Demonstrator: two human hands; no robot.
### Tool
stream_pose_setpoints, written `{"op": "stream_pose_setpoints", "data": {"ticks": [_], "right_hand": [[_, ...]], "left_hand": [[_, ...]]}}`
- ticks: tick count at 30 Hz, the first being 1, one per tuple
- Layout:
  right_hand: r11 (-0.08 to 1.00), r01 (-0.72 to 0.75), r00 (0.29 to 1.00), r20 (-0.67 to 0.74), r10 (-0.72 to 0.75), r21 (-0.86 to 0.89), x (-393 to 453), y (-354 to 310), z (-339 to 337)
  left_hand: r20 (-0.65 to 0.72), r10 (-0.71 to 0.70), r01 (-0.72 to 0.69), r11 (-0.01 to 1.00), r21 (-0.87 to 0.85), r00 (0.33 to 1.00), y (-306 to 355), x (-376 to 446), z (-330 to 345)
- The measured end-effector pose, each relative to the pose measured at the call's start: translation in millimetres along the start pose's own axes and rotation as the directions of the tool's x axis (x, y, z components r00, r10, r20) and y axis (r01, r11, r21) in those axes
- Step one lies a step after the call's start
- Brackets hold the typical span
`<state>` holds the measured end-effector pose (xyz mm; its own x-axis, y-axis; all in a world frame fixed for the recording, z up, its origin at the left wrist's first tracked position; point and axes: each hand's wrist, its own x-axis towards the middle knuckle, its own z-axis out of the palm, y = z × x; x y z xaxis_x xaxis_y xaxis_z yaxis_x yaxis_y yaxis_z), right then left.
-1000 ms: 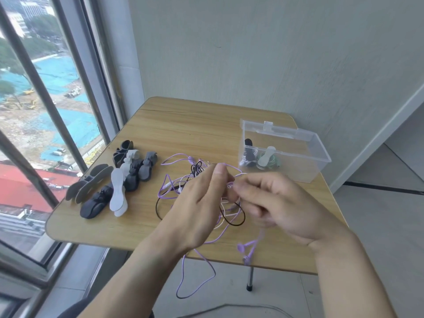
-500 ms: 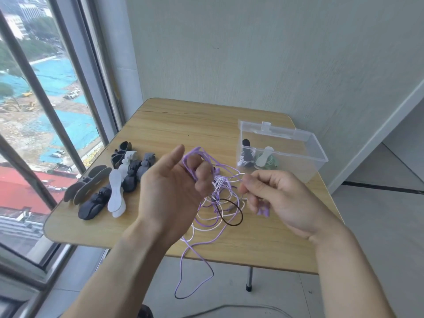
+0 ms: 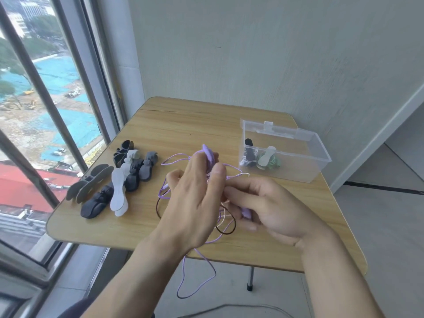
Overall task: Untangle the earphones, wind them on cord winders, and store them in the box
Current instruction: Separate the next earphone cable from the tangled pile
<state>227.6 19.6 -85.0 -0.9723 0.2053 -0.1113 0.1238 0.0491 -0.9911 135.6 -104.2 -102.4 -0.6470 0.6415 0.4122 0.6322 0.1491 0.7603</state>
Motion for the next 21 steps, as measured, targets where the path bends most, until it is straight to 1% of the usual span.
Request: {"op": "stream_pose_setpoints", "data": {"ticks": [3,5,7,9,10,12,14,16,17,19,21], "right_hand": [[0.994,-0.083,0.997,0.001,0.083,0.076,-5.3,-2.9,-8.7],[0.985,-0.105,0.993,-0.033,0.111,0.134,-7.0,-2.8,-14.5],[0.97,-0.101,0.984,-0.122,0.13,0.222,-6.9,-2.1,-20.9],[0.95,-0.059,0.964,-0.231,0.134,0.306,-5.6,0.0,-25.6],[0.938,-0.031,0.952,-0.274,0.133,0.346,-4.3,1.7,-26.8],[0.915,0.011,0.943,-0.309,0.125,0.403,-1.5,5.6,-26.3],[0.912,0.04,0.946,-0.308,0.097,0.409,1.7,8.2,-23.0],[0.913,0.066,0.953,-0.295,0.061,0.402,4.0,8.5,-18.4],[0.911,0.079,0.956,-0.29,0.046,0.404,4.8,8.5,-16.1],[0.92,0.106,0.958,-0.288,0.008,0.378,5.4,8.8,-11.7],[0.943,0.133,0.958,-0.285,-0.044,0.304,6.2,9.2,-6.1]], "left_hand": [[0.019,0.063,-0.065,0.993,0.1,0.998,-2.6,-0.2,3.2],[0.04,0.097,-0.103,0.979,0.177,0.994,-4.1,0.8,5.4],[0.068,0.103,-0.117,0.961,0.249,0.992,-5.9,1.7,7.5],[0.114,0.076,-0.103,0.962,0.253,0.991,-7.9,3.3,8.8],[0.146,0.059,-0.09,0.972,0.216,0.988,-8.0,3.9,8.9],[0.204,0.018,-0.041,0.993,0.111,0.979,-4.3,4.8,8.2],[0.227,-0.064,0.08,0.995,-0.062,0.972,0.5,5.2,5.3],[0.253,-0.151,0.222,0.934,-0.28,0.956,4.0,5.9,1.3],[0.267,-0.17,0.265,0.889,-0.374,0.949,4.8,6.8,-0.4],[0.276,-0.217,0.332,0.805,-0.492,0.936,8.5,8.9,-2.5],[0.22,-0.317,0.385,0.72,-0.578,0.922,12.2,10.7,-0.2]]}}
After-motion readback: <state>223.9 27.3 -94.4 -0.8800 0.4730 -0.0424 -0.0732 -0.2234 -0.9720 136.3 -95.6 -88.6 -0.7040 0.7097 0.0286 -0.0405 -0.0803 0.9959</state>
